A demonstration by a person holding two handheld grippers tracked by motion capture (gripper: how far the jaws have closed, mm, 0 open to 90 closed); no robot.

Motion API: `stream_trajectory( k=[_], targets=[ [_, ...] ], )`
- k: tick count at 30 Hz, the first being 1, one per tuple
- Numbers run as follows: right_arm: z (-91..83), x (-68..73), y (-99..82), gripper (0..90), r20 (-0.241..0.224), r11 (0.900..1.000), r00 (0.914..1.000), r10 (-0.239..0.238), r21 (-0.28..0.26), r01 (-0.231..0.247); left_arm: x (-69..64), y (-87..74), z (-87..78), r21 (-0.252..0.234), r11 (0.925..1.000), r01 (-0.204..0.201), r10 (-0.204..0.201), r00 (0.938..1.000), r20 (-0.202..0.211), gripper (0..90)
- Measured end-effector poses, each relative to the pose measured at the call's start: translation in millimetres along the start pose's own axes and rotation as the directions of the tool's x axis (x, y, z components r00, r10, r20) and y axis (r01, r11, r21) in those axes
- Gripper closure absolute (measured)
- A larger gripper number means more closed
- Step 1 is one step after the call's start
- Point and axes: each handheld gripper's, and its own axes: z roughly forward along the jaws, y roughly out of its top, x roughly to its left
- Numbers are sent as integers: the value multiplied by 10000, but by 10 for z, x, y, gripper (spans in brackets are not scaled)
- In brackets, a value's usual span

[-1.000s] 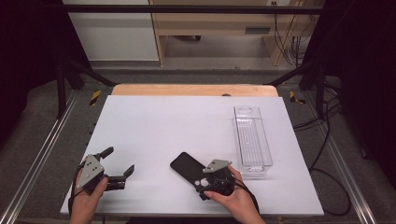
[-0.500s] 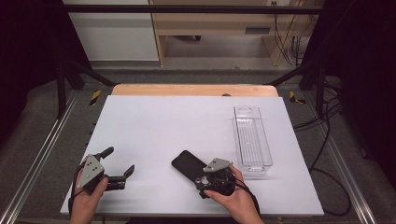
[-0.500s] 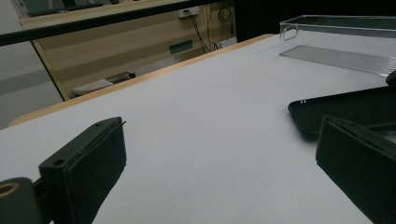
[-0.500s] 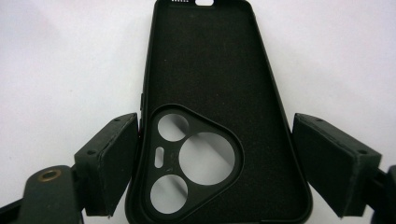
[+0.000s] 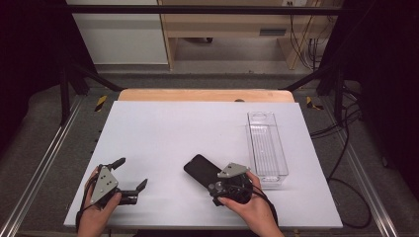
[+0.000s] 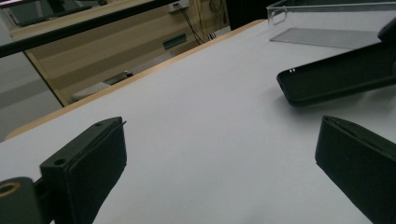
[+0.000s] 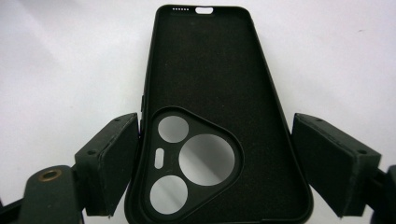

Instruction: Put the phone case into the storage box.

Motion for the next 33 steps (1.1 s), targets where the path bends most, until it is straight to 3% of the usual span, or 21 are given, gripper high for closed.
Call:
stream_trajectory(
  k=[7,12,14,16,21,27,29,33],
  targets=[
    [-98,-98,236,177,-96,9998,9998,-153,105,154,-187,215,142,-280,9963,-807,810,9967,103,41],
    [-121,-244,423,178,-146,9997,9998,-136,224,139,-304,387,320,-379,9895,-1392,1405,9895,349,51],
    [-134,-290,489,177,-127,9995,9998,-155,280,159,-335,493,429,-443,9811,-1883,1905,9804,512,54],
    [-159,-328,564,177,-113,9993,9997,-223,296,226,-356,548,502,-496,9759,-2126,2150,9754,494,55],
    [-196,-301,713,177,-230,9978,9987,-456,461,467,-499,465,581,-431,9678,-2481,2488,9685,107,66],
    [-158,-182,781,177,-480,9958,9967,-651,616,680,-693,408,563,-140,9368,-3495,3495,9369,-56,84],
    [-167,-138,783,177,-560,9955,9958,-724,573,756,-726,406,543,-221,9381,-3456,3450,9382,-270,103],
    [-182,-81,767,176,-755,9950,9941,-774,571,818,-748,413,520,-300,9282,-3710,3682,9270,-713,117]
  ],
)
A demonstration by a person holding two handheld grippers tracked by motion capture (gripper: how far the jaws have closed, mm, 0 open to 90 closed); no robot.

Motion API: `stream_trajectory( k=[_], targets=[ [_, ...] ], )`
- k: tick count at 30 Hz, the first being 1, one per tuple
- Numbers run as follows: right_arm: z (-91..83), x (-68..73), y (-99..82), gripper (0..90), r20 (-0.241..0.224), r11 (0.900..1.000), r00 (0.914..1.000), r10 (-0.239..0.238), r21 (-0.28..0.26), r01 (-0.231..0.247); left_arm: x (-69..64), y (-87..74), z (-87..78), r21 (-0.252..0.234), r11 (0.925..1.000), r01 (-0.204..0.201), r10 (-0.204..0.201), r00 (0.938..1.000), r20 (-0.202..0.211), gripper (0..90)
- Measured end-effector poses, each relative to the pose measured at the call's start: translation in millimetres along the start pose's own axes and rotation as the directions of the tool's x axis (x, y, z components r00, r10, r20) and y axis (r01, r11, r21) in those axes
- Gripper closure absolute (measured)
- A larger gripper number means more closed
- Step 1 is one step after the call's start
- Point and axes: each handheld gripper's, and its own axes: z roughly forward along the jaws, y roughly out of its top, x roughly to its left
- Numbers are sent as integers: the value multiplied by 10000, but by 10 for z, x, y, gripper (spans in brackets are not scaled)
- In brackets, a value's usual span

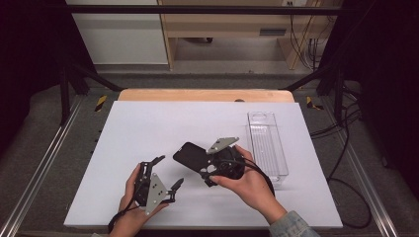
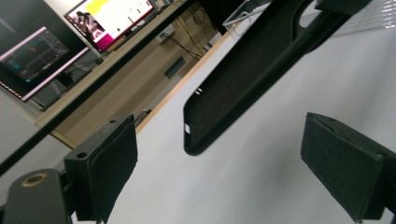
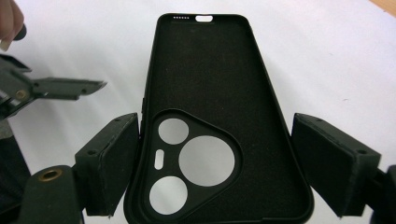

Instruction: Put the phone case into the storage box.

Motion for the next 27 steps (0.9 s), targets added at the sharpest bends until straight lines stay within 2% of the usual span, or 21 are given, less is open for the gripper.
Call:
stream_trajectory(
  k=[3,11,27],
  targets=[
    [-1,13,-8,177,-99,10000,9999,-39,-39,39,-1,5,-7,11,9999,-141,142,9998,-173,130],
    [1,62,-2,179,-372,9999,9993,-94,-43,92,-70,24,8,-14,9984,-562,562,9983,-146,166],
    [20,227,138,178,-687,9987,9963,-513,-50,511,-141,50,4,-6,9872,-1593,1593,9870,-219,288]
  ],
)
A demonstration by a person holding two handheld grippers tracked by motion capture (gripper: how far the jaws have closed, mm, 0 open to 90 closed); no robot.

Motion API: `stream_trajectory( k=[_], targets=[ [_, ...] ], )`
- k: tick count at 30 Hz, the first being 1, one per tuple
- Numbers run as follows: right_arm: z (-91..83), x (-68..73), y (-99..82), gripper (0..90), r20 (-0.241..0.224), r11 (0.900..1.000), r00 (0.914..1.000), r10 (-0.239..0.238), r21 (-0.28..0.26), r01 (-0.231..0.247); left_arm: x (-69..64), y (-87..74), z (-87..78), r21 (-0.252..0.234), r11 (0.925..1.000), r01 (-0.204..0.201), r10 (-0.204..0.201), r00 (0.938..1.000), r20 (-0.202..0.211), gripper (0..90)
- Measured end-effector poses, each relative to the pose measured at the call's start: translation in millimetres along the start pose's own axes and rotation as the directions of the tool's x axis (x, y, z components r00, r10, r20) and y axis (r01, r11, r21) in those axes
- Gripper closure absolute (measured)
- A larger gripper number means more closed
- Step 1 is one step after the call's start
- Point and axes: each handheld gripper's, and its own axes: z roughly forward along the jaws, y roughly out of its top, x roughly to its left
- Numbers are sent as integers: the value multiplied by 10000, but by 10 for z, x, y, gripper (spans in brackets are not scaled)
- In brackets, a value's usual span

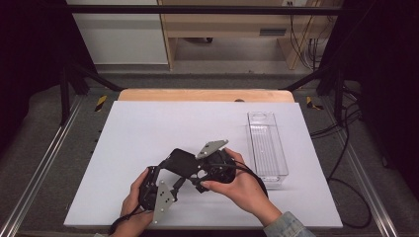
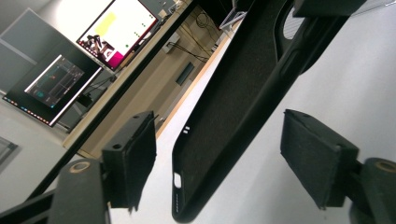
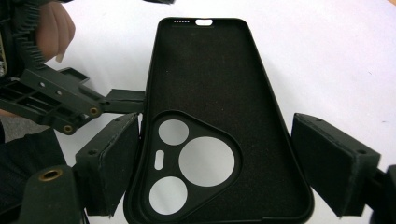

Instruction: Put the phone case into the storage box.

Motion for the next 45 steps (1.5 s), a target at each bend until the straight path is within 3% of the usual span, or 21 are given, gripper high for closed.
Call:
stream_trajectory(
  k=[8,15,25,37,41,45],
  targets=[
    [10,46,46,177,-100,9999,9999,-137,31,138,-21,13,-5,78,9990,-441,442,9989,-135,347],
    [13,73,66,177,-168,9997,9996,-232,90,233,-13,7,-9,130,9986,-512,514,9985,-166,388],
    [2,115,98,176,-253,9997,9993,-259,4,259,-14,13,-21,108,9959,-893,896,9955,-311,512],
    [24,112,139,171,-409,9998,9990,-189,53,191,-24,17,-27,181,9925,-1211,1216,9922,-280,629],
    [18,101,140,168,-462,9999,9988,-136,-37,134,-30,20,-31,186,9905,-1366,1368,9905,-143,715],
    [26,95,139,159,-534,10000,9985,-76,-57,73,-38,19,-28,293,9897,-1402,1404,9901,-31,736]
  ],
)
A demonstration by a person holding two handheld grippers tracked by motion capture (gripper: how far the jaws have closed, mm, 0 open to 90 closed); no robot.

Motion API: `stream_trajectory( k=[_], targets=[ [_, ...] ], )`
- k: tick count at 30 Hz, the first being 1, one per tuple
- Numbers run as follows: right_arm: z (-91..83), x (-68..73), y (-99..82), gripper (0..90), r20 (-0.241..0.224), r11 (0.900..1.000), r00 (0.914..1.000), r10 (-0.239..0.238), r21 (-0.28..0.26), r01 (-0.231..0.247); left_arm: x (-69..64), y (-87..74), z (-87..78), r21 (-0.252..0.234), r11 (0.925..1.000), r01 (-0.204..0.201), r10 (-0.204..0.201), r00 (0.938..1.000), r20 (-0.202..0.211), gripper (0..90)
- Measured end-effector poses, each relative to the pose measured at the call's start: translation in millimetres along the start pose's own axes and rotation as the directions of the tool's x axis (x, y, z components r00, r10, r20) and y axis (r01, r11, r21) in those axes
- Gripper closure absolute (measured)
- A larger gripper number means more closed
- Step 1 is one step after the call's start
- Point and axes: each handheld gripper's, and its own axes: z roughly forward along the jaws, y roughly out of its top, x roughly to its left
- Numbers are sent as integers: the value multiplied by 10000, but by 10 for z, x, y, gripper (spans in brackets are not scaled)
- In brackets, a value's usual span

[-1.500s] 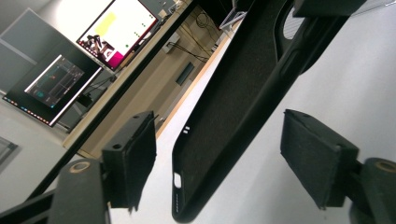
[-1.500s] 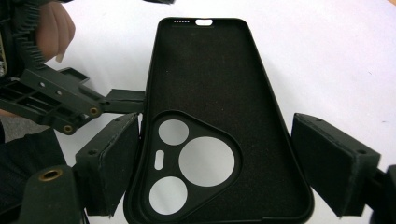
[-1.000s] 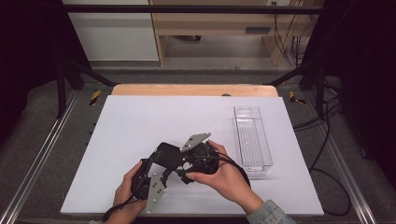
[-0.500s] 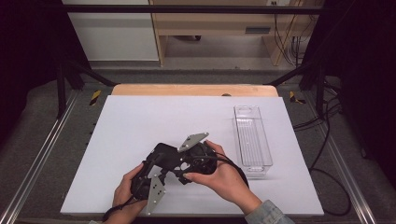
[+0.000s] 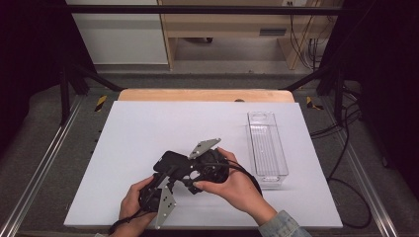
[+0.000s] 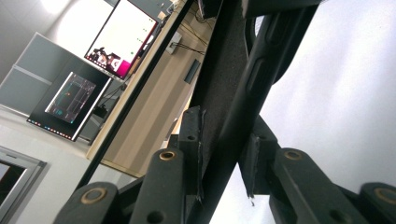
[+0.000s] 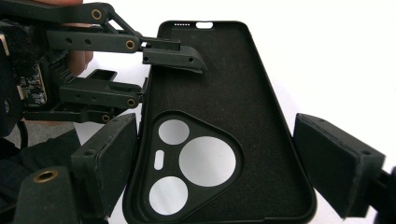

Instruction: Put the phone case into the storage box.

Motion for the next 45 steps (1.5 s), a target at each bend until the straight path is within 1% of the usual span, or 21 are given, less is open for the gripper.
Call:
stream_trajectory(
  k=[2,5,7,9,10,12,14,16,21,23,25,27,33,35,38,39,40,43,45],
  targets=[
    [4,-7,1,152,-37,10000,10000,4,44,-4,-13,-1,8,70,9999,-114,113,9998,150,754],
    [13,-10,9,141,-25,9998,10000,38,-195,-39,-36,-2,19,90,9994,-336,332,9987,390,797],
    [2,-21,15,132,-139,9990,9999,0,-437,-6,-28,1,23,64,9999,-112,109,9989,450,804],
    [-7,-42,13,98,-246,9972,9995,183,-722,-200,-11,-2,25,60,10000,41,-43,9991,424,804],
    [-15,-55,11,86,-228,9960,9995,234,-859,-253,-2,-10,23,82,9999,123,-126,9991,403,804],
    [-47,-69,3,71,-207,9929,9991,361,-1126,-382,15,-35,24,125,9996,269,-273,9988,398,804],
    [-104,-84,-15,68,-289,9878,9986,443,-1479,-481,31,-60,29,210,9990,386,-394,9985,375,804],
    [-151,-88,-46,57,-217,9836,9989,414,-1748,-446,43,-79,34,302,9985,451,-462,9984,340,804],
    [-212,-101,-127,56,-86,9759,9984,561,-2109,-567,63,-110,45,398,9969,676,-687,9973,255,804],
    [-216,-117,-151,55,-61,9751,9982,599,-2134,-598,71,-119,45,414,9964,737,-747,9970,224,804],
    [-213,-145,-185,54,35,9744,9978,658,-2155,-635,78,-123,37,441,9964,731,-735,9973,91,804],
    [-209,-165,-220,58,165,9732,9977,660,-2216,-607,92,-127,22,478,9954,834,-833,9965,-35,804],
    [-147,-175,-345,54,221,9760,9978,621,-2103,-560,119,-156,12,518,9935,1015,-1012,9948,-82,804],
    [-124,-179,-380,62,213,9767,9980,591,-2077,-534,128,-157,6,491,9928,1095,-1091,9940,-99,803],
    [-92,-167,-434,68,-10,9777,9986,536,-2032,-527,132,-155,7,462,9925,1133,-1128,9935,-133,803],
    [-82,-161,-449,68,-21,9776,9986,529,-2038,-522,133,-155,8,451,9922,1166,-1162,9932,-109,804],
    [-73,-156,-465,68,-20,9774,9988,490,-2058,-483,135,-155,8,445,9918,1194,-1191,9928,-105,804],
    [-33,-148,-516,68,21,9743,9984,570,-2182,-551,144,-156,-2,402,9913,1251,-1247,9921,-138,804],
    [14,-144,-572,69,204,9712,9975,672,-2303,-607,152,-157,-8,362,9911,1280,-1275,9917,-151,804]
  ],
)
